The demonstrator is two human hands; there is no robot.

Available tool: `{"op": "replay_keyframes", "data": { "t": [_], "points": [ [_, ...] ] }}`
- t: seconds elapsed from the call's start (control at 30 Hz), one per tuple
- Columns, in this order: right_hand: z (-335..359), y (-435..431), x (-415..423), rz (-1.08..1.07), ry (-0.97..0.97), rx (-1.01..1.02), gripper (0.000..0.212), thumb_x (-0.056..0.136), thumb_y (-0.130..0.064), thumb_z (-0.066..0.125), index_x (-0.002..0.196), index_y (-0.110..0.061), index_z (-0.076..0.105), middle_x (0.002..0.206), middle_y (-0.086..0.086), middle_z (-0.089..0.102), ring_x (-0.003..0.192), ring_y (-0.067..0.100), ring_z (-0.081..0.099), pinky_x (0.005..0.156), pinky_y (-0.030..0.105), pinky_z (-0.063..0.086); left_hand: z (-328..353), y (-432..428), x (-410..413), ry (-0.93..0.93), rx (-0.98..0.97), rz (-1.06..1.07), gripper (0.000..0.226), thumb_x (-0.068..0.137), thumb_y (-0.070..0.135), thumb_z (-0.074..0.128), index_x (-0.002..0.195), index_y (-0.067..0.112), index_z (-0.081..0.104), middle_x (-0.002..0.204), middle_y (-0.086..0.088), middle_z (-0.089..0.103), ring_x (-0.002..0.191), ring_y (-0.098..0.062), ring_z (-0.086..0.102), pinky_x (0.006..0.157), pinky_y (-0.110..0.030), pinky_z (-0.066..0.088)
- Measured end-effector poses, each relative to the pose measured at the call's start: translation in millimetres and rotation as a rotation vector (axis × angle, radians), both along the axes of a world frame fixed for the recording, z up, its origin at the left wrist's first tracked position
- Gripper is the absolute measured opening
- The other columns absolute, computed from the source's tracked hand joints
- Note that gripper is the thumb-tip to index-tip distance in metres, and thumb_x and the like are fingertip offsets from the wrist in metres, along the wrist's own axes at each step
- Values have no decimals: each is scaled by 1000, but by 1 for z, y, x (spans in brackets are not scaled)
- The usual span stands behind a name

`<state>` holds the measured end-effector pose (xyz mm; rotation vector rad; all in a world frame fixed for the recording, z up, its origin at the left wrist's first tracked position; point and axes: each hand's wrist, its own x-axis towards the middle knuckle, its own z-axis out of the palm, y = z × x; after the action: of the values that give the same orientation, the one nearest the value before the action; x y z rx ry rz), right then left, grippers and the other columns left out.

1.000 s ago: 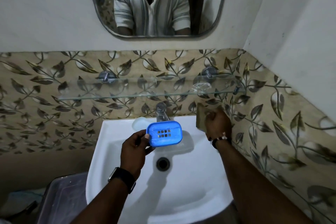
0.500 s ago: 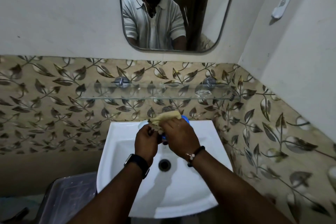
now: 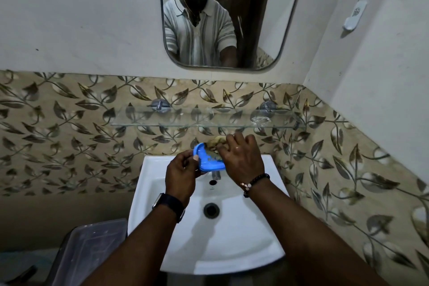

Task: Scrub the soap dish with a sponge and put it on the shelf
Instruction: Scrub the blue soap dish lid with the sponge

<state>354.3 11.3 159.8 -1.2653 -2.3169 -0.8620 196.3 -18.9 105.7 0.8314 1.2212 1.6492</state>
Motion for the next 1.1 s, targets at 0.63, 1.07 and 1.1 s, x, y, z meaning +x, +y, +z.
{"op": "replay_keyframes", "data": {
  "t": [0.63,1.07,1.1],
  "points": [
    [14,-16,3,197,86,-291,24,79,-26,63,99,-31,75,88,0,62,91,27,51,73,40,38,13,-3,-10,-73,1,28,24,100,3,56,118,-12,59,103,-26,69,89,-35,67,72,-37,63],
    [13,-11,6,-110,20,-103,24,84,-16,50,98,-18,69,97,7,61,96,32,53,81,44,38,10,-11,-6,-29,17,-31,12,100,6,58,107,3,67,91,-10,74,75,-18,75,67,-31,64],
    [15,-13,3,-144,60,-145,25,84,-18,51,101,-19,69,98,6,61,97,32,53,81,43,38,10,-11,-5,-19,16,-32,14,100,6,58,109,1,67,92,-12,74,76,-19,75,67,-32,64]
  ]
}}
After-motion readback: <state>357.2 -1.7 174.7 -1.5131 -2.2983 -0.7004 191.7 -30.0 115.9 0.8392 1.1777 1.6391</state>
